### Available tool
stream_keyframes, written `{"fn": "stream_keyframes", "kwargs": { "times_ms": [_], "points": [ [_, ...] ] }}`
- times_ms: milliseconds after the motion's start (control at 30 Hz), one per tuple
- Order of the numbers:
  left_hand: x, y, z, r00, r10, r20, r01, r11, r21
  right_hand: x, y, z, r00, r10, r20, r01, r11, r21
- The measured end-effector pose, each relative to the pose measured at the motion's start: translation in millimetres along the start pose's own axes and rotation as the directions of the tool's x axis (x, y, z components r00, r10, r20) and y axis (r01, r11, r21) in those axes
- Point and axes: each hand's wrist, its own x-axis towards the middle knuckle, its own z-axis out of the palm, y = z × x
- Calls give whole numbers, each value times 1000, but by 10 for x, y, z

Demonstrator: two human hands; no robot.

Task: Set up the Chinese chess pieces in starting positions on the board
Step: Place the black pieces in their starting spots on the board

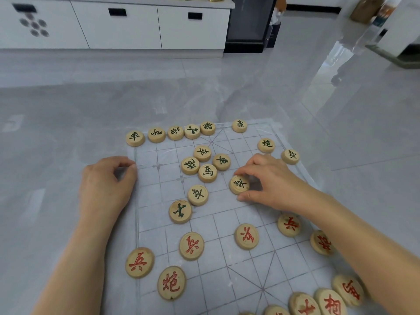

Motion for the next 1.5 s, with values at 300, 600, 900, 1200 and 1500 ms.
{"fn": "stream_keyframes", "kwargs": {
  "times_ms": [300,600,900,1200,1500],
  "points": [
    [-7,20,-3,1000,4,6,-4,1000,7,-61,42,17,999,4,-45,-4,1000,16],
    [-15,18,-5,1000,-3,19,3,1000,-22,340,-584,1,975,-91,-205,124,980,156],
    [3,-5,15,999,-38,20,38,999,4,941,-1037,198,978,-135,-159,146,987,63],
    [-17,49,-27,993,-120,-13,118,988,-96,941,-718,-25,965,33,-259,7,988,152],
    [-18,54,-35,990,-139,-34,135,986,-103,802,-952,183,977,-145,-159,154,987,43]
  ]
}}
